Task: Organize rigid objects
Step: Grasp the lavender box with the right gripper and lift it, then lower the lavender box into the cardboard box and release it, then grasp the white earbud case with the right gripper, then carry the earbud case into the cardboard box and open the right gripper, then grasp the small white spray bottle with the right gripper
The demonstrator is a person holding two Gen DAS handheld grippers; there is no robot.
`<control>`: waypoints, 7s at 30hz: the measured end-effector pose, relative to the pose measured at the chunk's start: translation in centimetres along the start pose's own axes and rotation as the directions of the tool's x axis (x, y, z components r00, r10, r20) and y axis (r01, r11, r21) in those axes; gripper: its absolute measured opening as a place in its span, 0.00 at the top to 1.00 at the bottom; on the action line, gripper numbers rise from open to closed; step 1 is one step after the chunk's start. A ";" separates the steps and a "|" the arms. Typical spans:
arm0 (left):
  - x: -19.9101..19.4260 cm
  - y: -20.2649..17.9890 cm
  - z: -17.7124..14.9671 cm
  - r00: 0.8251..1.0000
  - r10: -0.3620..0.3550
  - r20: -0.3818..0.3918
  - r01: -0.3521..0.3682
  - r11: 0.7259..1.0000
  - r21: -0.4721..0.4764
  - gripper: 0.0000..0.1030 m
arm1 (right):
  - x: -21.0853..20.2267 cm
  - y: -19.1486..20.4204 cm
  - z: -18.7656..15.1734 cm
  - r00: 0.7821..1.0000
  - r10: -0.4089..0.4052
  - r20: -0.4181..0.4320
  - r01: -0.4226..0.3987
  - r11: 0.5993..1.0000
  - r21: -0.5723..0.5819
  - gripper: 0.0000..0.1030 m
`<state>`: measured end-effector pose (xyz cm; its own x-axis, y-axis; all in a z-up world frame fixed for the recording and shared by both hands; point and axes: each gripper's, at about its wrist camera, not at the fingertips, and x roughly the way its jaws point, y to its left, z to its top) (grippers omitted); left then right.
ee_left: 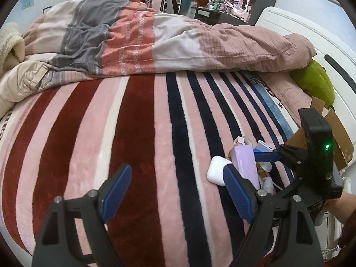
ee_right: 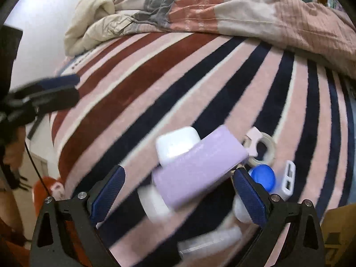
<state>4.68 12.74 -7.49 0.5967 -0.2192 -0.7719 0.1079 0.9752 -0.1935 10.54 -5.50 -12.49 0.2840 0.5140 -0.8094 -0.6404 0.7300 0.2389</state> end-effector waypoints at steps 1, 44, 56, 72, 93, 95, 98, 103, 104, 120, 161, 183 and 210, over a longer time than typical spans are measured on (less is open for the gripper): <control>-0.1 0.0 0.0 1.000 -0.002 0.002 0.002 1.000 -0.002 0.21 | 0.0 0.3 0.0 1.000 -0.012 0.007 0.012 1.000 -0.001 0.05; 2.5 -30.4 8.7 0.847 -0.488 -0.212 0.532 0.797 0.287 0.54 | -23.5 -10.2 -7.0 0.994 -0.038 0.101 0.032 0.998 0.058 0.68; 4.3 -32.6 7.9 0.907 -0.358 -0.223 0.418 0.832 0.364 0.34 | -20.8 -14.0 -8.6 0.976 -0.212 -0.053 0.218 0.967 0.130 0.63; -4.9 -10.8 6.1 0.996 -0.051 0.067 0.038 0.984 0.176 0.27 | -16.8 -0.8 -2.0 0.996 0.060 0.071 -0.053 0.994 -0.097 0.58; -1.2 0.8 -1.1 0.999 0.043 -0.007 -0.043 0.999 -0.007 0.26 | 3.8 2.1 1.1 0.999 0.035 -0.013 -0.034 0.997 0.066 0.45; -1.3 1.2 -1.2 0.999 0.040 -0.006 -0.041 0.999 -0.018 0.26 | 4.4 2.7 1.5 1.000 0.006 -0.004 -0.005 0.998 0.065 0.44; -1.5 1.6 -1.5 0.999 0.043 -0.008 -0.043 0.998 -0.034 0.26 | 4.9 3.2 2.0 0.999 -0.046 0.012 0.045 0.996 0.074 0.50; -1.9 1.5 -1.5 0.999 0.032 -0.011 -0.033 0.999 -0.036 0.26 | 4.6 4.2 2.1 0.993 -0.115 0.026 0.114 0.993 0.031 0.62; -2.0 1.3 -1.5 1.000 0.028 -0.009 -0.028 0.999 -0.035 0.26 | 4.2 4.3 1.9 0.994 -0.110 0.029 0.109 0.994 0.018 0.62; -4.9 -9.8 3.3 0.950 -0.312 -0.009 0.312 0.946 0.089 0.46 | -11.5 5.8 -0.7 0.948 0.036 0.315 0.025 0.982 -0.189 0.62; 0.1 -26.2 7.6 0.924 -0.360 -0.129 0.383 0.866 0.323 0.33 | -22.0 -9.1 -6.6 0.951 -0.274 0.142 0.262 0.960 0.093 0.54; -2.9 -5.3 0.0 0.997 -0.068 0.045 0.065 0.997 0.051 0.27 | -7.3 1.3 -4.2 0.996 -0.089 -0.027 0.088 0.996 -0.008 0.44; -3.5 -8.6 -0.5 0.972 -0.232 -0.029 0.233 0.970 0.070 0.27 | -8.5 3.6 -4.9 0.983 0.008 0.181 0.015 0.992 -0.123 0.55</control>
<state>1.26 5.09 -3.46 0.5324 -0.4399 -0.7232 0.2994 0.8970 -0.3252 2.32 -9.49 -7.35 0.4037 0.5928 -0.6969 -0.7189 0.6766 0.1592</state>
